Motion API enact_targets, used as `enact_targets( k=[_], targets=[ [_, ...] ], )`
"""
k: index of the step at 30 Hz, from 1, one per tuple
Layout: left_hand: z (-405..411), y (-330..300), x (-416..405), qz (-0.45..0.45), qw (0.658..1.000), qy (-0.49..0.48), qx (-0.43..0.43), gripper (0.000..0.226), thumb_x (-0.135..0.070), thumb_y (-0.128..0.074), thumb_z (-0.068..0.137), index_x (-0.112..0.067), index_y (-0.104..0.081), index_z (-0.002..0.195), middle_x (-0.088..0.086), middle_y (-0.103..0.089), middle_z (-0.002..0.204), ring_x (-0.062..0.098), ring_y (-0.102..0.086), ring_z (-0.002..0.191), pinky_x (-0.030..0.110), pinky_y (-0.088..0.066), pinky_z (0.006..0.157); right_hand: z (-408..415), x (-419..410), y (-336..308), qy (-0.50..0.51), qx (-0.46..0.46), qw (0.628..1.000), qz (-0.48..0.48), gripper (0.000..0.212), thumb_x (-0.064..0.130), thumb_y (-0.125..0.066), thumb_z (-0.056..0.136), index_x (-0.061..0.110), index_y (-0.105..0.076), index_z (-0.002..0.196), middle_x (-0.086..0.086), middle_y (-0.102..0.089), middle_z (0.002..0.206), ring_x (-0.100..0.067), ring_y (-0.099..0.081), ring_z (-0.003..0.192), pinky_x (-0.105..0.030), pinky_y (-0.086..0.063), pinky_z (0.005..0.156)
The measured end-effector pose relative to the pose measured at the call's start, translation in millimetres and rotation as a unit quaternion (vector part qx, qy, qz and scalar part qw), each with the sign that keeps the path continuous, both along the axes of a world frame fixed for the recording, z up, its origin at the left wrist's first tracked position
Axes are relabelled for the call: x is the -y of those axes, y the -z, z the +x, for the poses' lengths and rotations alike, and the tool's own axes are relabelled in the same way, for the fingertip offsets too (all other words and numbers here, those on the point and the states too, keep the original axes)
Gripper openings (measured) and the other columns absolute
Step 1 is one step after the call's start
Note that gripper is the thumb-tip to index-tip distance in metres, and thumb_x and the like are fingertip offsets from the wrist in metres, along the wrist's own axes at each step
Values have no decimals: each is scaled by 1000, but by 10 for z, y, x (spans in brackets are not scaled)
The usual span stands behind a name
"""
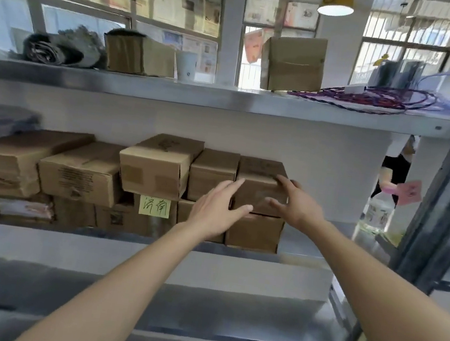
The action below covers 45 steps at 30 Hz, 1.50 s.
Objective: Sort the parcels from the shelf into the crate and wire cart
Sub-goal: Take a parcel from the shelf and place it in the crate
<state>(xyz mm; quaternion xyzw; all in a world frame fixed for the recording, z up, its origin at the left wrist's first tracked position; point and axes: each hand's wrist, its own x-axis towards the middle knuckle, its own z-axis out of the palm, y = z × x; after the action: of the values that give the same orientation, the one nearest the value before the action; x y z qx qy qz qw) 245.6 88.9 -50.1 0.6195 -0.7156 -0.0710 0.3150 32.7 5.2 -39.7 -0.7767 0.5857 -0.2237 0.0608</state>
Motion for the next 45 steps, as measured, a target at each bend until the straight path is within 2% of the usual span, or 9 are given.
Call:
enact_targets(
  k=[5,11,16,19,33,38,41,43,45],
  targets=[
    [-205,-7,18,9,999,-24,-29,72,-61,-55,96,-37,-27,158,-8,-31,163,18,-35,147,38,-36,110,-249,96,66,-35,39,998,-31,53,42,-54,103,39,-33,152,-5,-53,144,-32,-61,118,-42,-52,88],
    [-511,-59,210,26,996,-50,-70,72,-62,-54,96,-38,-26,158,2,-38,159,26,-36,145,42,-36,111,-473,158,89,-103,102,989,-27,52,28,-61,101,30,-42,150,-8,-55,143,-29,-57,124,-41,-48,102],
    [-687,-28,319,33,992,-51,-110,71,-62,-53,96,-37,-29,158,4,-40,158,27,-36,146,41,-35,112,-471,149,75,-112,190,975,-8,54,49,-64,96,26,-50,143,-2,-59,135,-16,-55,117,-32,-48,98],
    [-754,-58,396,30,985,-69,-153,64,-60,-48,100,-33,-34,156,1,-42,159,27,-36,146,42,-34,113,-444,132,72,-109,251,962,-4,46,48,-58,100,21,-55,137,2,-61,133,-11,-54,116,-25,-42,92],
    [-1015,-24,355,-42,958,-113,-261,39,-48,-62,96,-36,-58,134,-7,-58,142,21,-48,135,27,-34,95,-540,-34,121,-91,346,933,-43,20,44,-63,98,31,-66,112,7,-64,117,-13,-56,116,-43,-51,101],
    [-1094,-27,246,-50,957,-104,-267,64,-47,-73,88,-38,-47,146,0,-53,139,19,-47,130,27,-34,95,-644,-205,44,-101,340,934,-36,29,35,-69,95,29,-64,123,3,-52,119,-5,-54,106,-27,-48,96],
    [-1117,-46,187,-36,949,-99,-297,92,-45,-80,83,-36,-28,158,1,-44,146,19,-44,135,35,-41,107,-751,-285,9,-126,348,928,-27,43,26,-72,93,31,-58,133,-1,-47,129,-1,-57,100,-13,-49,84],
    [-1139,-64,124,-18,944,-98,-316,104,-44,-83,80,-29,-21,162,2,-36,152,20,-40,140,39,-38,115,-815,-346,-19,-145,350,925,-14,53,23,-73,91,39,-53,138,4,-47,138,-6,-59,109,-22,-53,88],
    [-1160,-75,55,-21,946,-85,-313,99,-41,-83,81,-23,-27,161,0,-38,145,17,-41,136,29,-36,109,-869,-402,-40,-156,350,923,-10,60,20,-73,91,42,-51,141,11,-51,139,-4,-62,113,-22,-54,87]
  ],
)
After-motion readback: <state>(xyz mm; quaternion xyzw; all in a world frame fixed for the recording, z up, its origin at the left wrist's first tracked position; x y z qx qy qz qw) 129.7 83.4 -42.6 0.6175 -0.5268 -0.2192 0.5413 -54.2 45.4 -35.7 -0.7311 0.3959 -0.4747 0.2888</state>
